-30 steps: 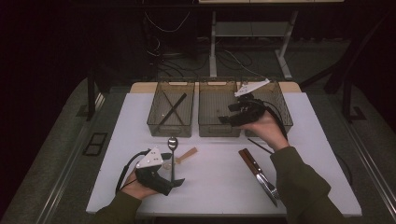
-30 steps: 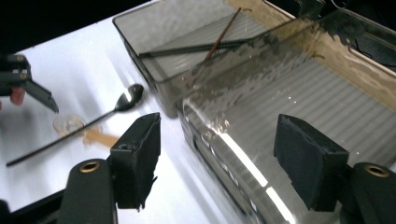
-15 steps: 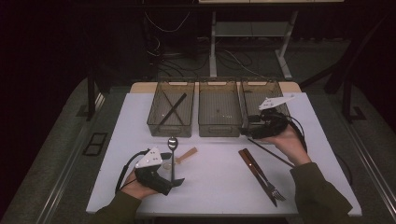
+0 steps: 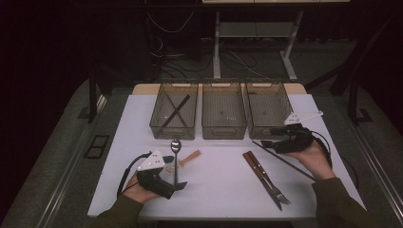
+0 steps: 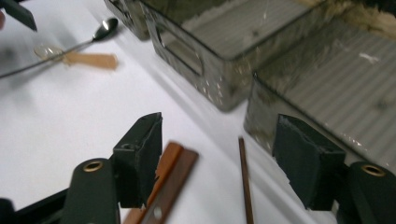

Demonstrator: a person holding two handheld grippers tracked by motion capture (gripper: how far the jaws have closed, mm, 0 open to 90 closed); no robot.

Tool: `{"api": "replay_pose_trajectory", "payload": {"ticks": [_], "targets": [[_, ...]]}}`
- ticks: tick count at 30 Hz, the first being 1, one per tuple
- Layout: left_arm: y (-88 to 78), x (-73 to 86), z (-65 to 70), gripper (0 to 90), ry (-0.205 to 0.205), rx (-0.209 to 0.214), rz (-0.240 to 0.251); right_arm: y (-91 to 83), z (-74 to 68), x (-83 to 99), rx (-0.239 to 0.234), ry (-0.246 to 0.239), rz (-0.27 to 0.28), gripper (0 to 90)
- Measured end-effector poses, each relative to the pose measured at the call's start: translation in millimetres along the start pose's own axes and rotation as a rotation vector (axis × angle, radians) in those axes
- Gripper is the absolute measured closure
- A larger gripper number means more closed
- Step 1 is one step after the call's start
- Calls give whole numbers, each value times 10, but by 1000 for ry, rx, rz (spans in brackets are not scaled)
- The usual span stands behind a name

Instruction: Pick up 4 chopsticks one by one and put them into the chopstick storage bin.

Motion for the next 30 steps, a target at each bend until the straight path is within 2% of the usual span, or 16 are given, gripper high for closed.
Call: {"api": "replay_pose_trajectory", "payload": {"ticks": [10,14,18,22,30], "targets": [[-1,-2,8,0,-3,4,2,-181,51,413,21,14,-74,426],[0,-3,6,0,-6,2,6,-252,56,538,23,20,-87,460],[2,-2,9,0,2,5,0,-307,62,666,24,8,-113,538],[6,-1,15,0,4,6,-3,-343,82,805,26,19,-153,624],[8,-2,22,0,9,9,-1,-378,152,997,27,31,-207,725]]}}
Point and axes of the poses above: each handheld gripper's, and its own axes: y roughly forward along the jaws, x roughly out of its underside, z roughly to its right, the point moved 4 cm from there along y, roughly forward along the jaws, and after that the axes turned 5 degrees about -y, right-handed, at the moved point
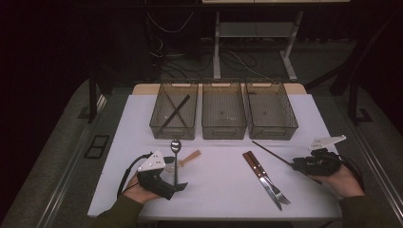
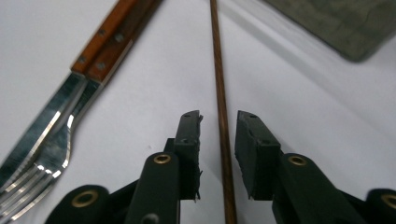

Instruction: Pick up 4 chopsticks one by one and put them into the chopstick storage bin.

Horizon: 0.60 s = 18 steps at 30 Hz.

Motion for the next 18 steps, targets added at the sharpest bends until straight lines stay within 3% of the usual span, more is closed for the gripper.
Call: {"api": "replay_pose_trajectory", "payload": {"ticks": [10,18], "targets": [[3,2,2,0,3,4,-1,70,20,39,-6,-17,-48,802],[3,3,4,0,5,4,-8,79,27,52,5,-43,-46,839]]}}
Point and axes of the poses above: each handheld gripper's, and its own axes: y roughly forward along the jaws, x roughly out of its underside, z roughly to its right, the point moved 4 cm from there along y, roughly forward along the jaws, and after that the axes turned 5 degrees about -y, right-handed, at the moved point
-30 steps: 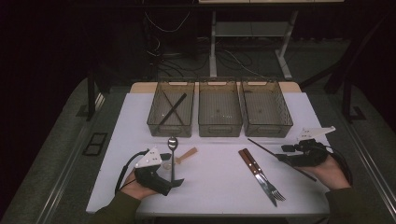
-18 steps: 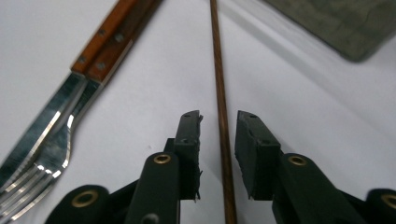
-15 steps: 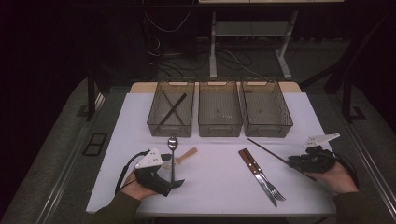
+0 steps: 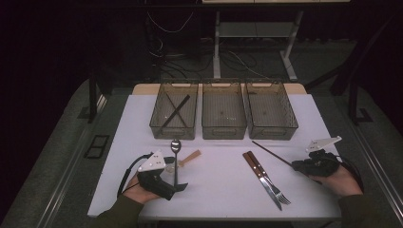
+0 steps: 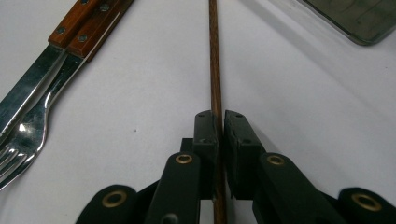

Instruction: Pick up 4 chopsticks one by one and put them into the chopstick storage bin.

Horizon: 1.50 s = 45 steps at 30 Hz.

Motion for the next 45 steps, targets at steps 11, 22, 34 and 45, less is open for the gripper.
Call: {"api": "replay_pose_trajectory", "payload": {"ticks": [11,22,34,45], "targets": [[7,0,13,0,-4,1,2,-3,11,9,-16,-16,12,851],[9,0,14,0,-4,2,2,-63,19,-7,-10,-21,47,851],[9,0,14,0,0,3,0,-184,25,-42,-22,-3,115,851],[11,1,10,0,-4,1,0,-292,-36,-141,-50,-12,184,851]]}}
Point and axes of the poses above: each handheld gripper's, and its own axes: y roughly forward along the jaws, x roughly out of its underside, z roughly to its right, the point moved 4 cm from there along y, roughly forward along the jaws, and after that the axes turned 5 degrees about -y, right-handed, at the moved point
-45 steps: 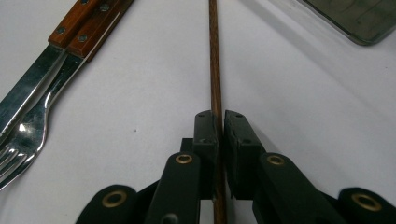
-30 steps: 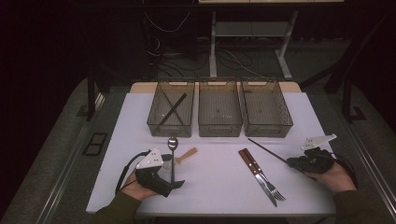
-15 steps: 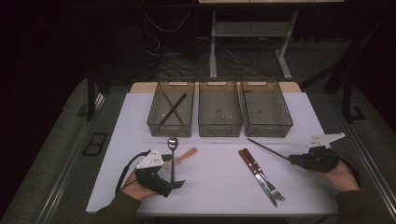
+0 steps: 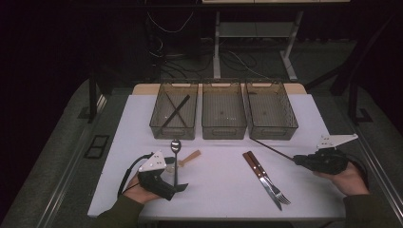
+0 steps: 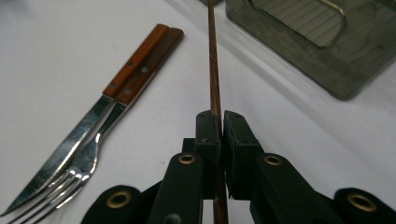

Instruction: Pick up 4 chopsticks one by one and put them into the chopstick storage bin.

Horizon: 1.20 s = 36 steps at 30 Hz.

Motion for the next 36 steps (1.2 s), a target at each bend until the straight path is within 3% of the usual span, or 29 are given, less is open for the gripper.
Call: {"api": "replay_pose_trajectory", "payload": {"ticks": [9,19,36], "targets": [[-4,-5,1,0,-1,-1,2,-14,-74,-134,-25,-11,48,851],[-9,-8,-7,0,-1,-12,1,14,-145,-348,-43,-14,65,851],[4,-2,-8,0,-9,-4,0,226,-225,-825,-55,-6,72,851]]}}
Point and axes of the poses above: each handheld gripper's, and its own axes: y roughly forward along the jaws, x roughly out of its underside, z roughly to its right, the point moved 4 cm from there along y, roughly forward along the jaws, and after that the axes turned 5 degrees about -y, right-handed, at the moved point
